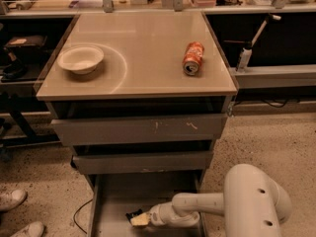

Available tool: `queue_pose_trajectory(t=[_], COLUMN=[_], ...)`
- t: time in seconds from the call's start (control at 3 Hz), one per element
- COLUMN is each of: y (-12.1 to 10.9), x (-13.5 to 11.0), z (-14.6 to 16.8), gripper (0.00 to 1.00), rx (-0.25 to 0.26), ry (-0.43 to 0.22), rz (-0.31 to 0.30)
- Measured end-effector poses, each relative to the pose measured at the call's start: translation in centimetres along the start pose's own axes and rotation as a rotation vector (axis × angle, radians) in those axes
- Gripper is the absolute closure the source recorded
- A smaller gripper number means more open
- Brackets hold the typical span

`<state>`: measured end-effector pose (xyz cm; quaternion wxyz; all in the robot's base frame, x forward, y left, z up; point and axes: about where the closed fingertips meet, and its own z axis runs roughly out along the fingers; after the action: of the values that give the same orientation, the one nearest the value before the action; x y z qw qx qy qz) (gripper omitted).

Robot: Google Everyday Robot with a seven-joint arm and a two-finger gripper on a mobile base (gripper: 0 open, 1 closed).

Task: Place rxbar blueberry into bottom drawer

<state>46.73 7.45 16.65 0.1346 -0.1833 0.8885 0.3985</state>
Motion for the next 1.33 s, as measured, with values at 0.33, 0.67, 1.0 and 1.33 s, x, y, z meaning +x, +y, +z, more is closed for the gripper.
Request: queue_pose_trajectory(t=[0.33, 0.67, 1.0, 1.33], y=[-0.04, -0.03, -0.03, -0.03], x=[0.01, 0.01, 0.01, 0.01], z=[0.02, 0.02, 0.02, 0.03], gripper=[0.81, 0.58, 0.35, 0.11], rx=[0.001, 0.001, 0.001, 0.001], ry=[0.001, 0.001, 0.001, 0.001], rz=[0.000, 0.000, 0.000, 0.000])
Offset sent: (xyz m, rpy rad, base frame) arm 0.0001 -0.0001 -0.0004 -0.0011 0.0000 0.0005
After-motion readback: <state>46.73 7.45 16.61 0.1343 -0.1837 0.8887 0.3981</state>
